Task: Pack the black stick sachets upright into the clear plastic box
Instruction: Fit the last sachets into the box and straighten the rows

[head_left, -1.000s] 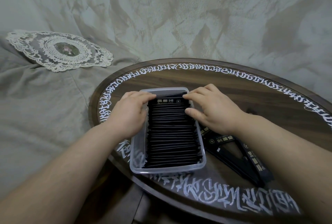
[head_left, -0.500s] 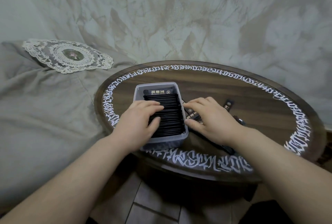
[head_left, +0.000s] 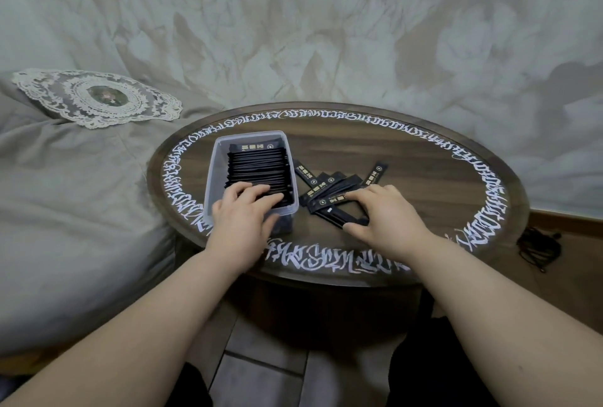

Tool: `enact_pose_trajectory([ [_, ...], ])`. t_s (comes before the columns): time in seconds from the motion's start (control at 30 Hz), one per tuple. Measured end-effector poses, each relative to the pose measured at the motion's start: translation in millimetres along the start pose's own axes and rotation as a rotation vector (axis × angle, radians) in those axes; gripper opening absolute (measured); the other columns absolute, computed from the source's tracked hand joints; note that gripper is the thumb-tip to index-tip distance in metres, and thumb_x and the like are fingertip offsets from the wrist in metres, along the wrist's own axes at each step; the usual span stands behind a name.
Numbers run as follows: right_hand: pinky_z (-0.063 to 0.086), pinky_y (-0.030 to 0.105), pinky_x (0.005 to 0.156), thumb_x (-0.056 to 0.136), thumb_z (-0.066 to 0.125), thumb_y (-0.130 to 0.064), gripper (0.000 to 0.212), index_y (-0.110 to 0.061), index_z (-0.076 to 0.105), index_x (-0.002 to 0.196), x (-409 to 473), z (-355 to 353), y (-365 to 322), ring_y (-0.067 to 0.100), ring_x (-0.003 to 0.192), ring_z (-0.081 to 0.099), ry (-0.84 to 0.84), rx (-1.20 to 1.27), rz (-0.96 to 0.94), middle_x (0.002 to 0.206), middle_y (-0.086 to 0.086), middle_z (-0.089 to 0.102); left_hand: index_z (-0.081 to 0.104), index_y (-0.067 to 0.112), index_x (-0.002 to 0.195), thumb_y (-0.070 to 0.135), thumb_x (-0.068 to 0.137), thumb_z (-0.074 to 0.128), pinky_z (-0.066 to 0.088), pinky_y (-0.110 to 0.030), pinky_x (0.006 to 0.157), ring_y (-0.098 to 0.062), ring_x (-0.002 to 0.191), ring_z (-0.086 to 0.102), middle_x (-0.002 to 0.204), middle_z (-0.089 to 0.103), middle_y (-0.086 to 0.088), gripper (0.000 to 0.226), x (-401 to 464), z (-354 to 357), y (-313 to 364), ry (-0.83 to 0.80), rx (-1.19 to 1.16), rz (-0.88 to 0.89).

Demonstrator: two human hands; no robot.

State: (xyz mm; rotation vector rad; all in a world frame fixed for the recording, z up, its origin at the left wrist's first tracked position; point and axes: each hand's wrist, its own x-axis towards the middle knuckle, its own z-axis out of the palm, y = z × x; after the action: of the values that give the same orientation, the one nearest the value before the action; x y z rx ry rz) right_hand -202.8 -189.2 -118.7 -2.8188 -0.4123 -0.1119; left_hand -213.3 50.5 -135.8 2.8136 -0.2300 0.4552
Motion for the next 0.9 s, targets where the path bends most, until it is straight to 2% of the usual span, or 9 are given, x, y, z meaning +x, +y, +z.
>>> enact_pose_trajectory([
  [0.13,0.035,0.032,0.098,0.084,0.064,-0.045,0.058,-0.027,0.046,0.136,5.8,6.4,3.3,0.022,0.120,0.039,-0.049,-0.010,0.041,0.128,-0.002,0.051,0.064,0.024,0.123,0.022,0.082,0.073,0.040,-0.052,0.090,-0.028,0.125,0.039,0.129,0.059,-0.001,0.042,6.6,-4.5,4.8,0.044,0.077,0.066],
  [0.23,0.038,0.034,0.094,0.084,0.063,-0.046,0.051,-0.024,0.052,0.129,11.9,7.9,9.4,0.025,0.117,0.040,-0.067,-0.030,0.116,0.121,0.001,0.053,0.067,0.014,0.117,0.011,0.074,0.076,0.050,-0.050,0.087,-0.031,0.114,0.054,0.122,0.062,-0.007,0.043,9.8,-1.8,23.9,0.023,0.033,0.324],
  [0.3,0.040,0.034,0.090,0.086,0.061,-0.042,0.043,-0.023,0.056,0.124,14.3,4.5,19.0,0.027,0.115,0.042,-0.014,-0.021,0.216,0.118,0.004,0.053,0.063,0.011,0.124,0.008,0.082,0.068,0.050,-0.043,0.095,-0.028,0.117,0.056,0.130,0.058,-0.007,0.042,9.3,4.7,42.0,-0.066,-0.038,0.433],
  [0.43,0.041,0.036,0.092,0.088,0.059,-0.041,0.040,-0.020,0.056,0.121,11.9,1.1,42.6,0.031,0.115,0.044,0.004,-0.004,0.433,0.121,0.009,0.050,0.038,0.019,0.146,0.028,0.098,0.048,0.026,-0.028,0.112,-0.016,0.141,0.028,0.154,0.029,0.002,0.049,15.3,31.9,63.6,-0.231,-0.095,0.336],
  [0.5,0.040,0.037,0.092,0.087,0.058,-0.045,0.043,-0.017,0.056,0.120,9.8,3.1,51.3,0.032,0.114,0.045,-0.011,-0.013,0.498,0.121,0.011,0.050,0.026,0.019,0.151,0.038,0.099,0.044,0.013,-0.031,0.118,-0.017,0.148,0.006,0.159,0.016,-0.001,0.058,25.5,46.0,71.7,-0.312,-0.103,0.249],
  [0.6,0.038,0.038,0.095,0.085,0.055,-0.052,0.052,-0.016,0.053,0.122,10.2,7.6,58.4,0.033,0.117,0.041,-0.041,-0.022,0.538,0.124,0.011,0.049,0.011,0.026,0.153,0.052,0.097,0.038,0.005,-0.047,0.119,-0.022,0.147,-0.013,0.162,-0.003,0.000,0.067,40.8,65.8,76.9,-0.406,-0.029,0.118],
  [0.7,0.038,0.043,0.099,0.081,0.051,-0.064,0.068,-0.017,0.046,0.130,14.9,15.4,58.4,0.033,0.122,0.037,-0.115,-0.027,0.522,0.130,0.009,0.047,0.008,0.038,0.151,0.062,0.093,0.035,0.002,-0.054,0.116,-0.028,0.146,-0.017,0.161,-0.011,0.001,0.069,49.6,77.9,73.5,-0.480,0.033,0.057],
  [0.77,0.038,0.043,0.100,0.079,0.053,-0.066,0.070,-0.019,0.046,0.131,17.9,21.1,54.1,0.031,0.121,0.038,-0.146,-0.027,0.455,0.130,0.006,0.048,0.011,0.045,0.149,0.065,0.092,0.035,0.003,-0.055,0.116,-0.030,0.147,-0.012,0.161,-0.008,0.001,0.066,52.1,80.8,70.9,-0.524,0.019,0.039],
  [0.9,0.039,0.037,0.100,0.085,0.062,-0.045,0.057,-0.022,0.048,0.135,24.2,28.1,46.7,0.028,0.118,0.045,-0.102,0.082,0.322,0.130,0.005,0.050,0.027,0.042,0.147,0.060,0.093,0.041,0.009,-0.052,0.116,-0.026,0.147,0.000,0.160,0.009,0.000,0.059,51.9,78.7,69.5,-0.488,-0.008,0.056],
])
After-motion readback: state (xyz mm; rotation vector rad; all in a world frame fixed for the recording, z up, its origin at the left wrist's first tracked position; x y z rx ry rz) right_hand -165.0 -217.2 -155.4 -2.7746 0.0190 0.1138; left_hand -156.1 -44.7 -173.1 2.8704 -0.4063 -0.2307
